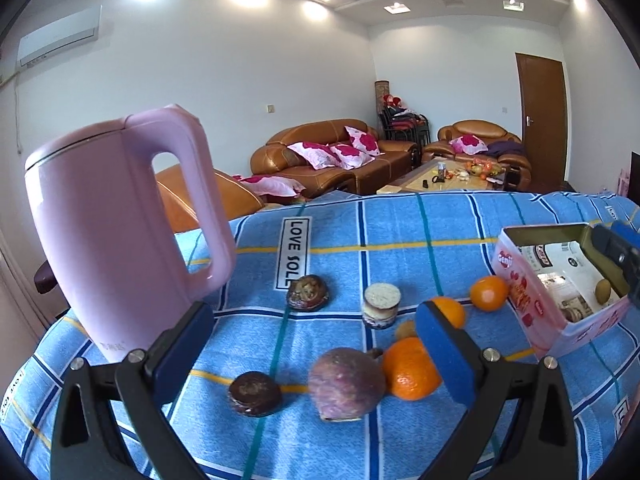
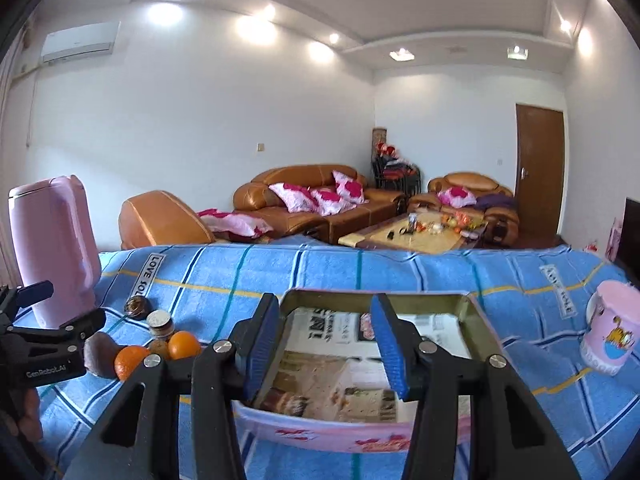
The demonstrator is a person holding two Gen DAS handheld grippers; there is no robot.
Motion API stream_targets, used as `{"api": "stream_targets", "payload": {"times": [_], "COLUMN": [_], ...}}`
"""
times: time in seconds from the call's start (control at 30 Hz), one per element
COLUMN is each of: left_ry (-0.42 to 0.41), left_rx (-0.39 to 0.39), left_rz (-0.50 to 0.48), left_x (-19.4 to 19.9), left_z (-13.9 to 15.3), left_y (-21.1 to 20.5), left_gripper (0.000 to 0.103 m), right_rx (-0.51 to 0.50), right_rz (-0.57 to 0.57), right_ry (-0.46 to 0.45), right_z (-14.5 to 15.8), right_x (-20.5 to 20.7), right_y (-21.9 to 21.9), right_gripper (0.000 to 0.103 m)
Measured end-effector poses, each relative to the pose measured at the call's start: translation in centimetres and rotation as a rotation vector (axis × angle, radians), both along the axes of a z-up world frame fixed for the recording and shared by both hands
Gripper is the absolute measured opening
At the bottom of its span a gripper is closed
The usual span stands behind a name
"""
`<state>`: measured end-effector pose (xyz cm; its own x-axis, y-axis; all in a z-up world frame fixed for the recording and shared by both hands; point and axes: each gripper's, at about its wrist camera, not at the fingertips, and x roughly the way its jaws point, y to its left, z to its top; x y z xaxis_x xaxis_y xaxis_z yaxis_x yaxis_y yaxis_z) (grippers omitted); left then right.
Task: Organize fruits
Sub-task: 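Withdraw both grippers from the tin box, then grasp the large orange with the right gripper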
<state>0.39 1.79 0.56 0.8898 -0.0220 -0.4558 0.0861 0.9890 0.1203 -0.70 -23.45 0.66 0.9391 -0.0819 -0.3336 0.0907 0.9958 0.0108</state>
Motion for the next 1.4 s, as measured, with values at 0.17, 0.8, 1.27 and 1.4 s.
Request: {"api": "stream_targets", "payload": {"times": [0.17,0.8,1.27,1.4], "left_ry": [0.025,0.094,0.116,0.127], "left_rx": [-0.019,-0.063,0.011,-0.009], "left_rz": [0.016,0.09,0.014,0.008], "left_x": [0.4,2.2,2.1,2.3], "left_z": [0.1,1.0,0.9,0.8], "left_y": [1.0,8.0,7.4,7.3], "left_gripper": [0.103,0.103,0.103,0.103], "right_rx": [0.016,0.113,0.112,0.152], "right_rz": [0.039,0.306,0.363,0.36], "right_ry": [0.039,0.294,0.492,0.489], "right_z": [-0.3,-3.3,-5.8,-5.8], "right_x": [0.4,2.6,6.9,8.0], "right_y": [1.8,9.8,12.8,12.5], "right_gripper": [0.05,0.05,0.05,0.05]}}
